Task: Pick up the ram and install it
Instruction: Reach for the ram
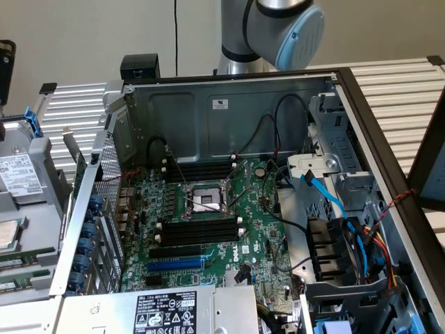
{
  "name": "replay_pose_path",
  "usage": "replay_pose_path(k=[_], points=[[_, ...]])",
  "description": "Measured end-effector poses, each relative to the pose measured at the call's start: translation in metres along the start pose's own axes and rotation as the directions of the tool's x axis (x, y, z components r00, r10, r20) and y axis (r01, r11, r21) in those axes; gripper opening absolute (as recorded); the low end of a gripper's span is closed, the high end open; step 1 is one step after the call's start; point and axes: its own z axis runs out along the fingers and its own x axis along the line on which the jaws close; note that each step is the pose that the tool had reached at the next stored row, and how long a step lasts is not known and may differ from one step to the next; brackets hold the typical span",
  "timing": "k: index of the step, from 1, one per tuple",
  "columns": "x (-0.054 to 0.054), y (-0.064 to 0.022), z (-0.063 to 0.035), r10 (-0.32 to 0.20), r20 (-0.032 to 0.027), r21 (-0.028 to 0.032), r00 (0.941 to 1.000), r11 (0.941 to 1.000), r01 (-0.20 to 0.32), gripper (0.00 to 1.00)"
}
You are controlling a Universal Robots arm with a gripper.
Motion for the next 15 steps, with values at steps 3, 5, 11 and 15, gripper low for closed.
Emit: replay_pose_path(k=[3,5,11,15], points=[[0.010,0.0022,0.0002,-0.008,-0.0006,-0.0002,1.0000,1.0000,0.008,0.25],[0.017,0.0038,0.0002,-0.011,-0.0010,0.0001,0.9999,0.9999,0.011,0.25],[0.024,0.0053,0.0002,-0.015,-0.0020,0.0024,0.9999,0.9999,0.015,0.25],[0.028,0.0056,0.0003,-0.015,-0.0055,0.0178,0.9999,0.9997,0.015,0.25]])
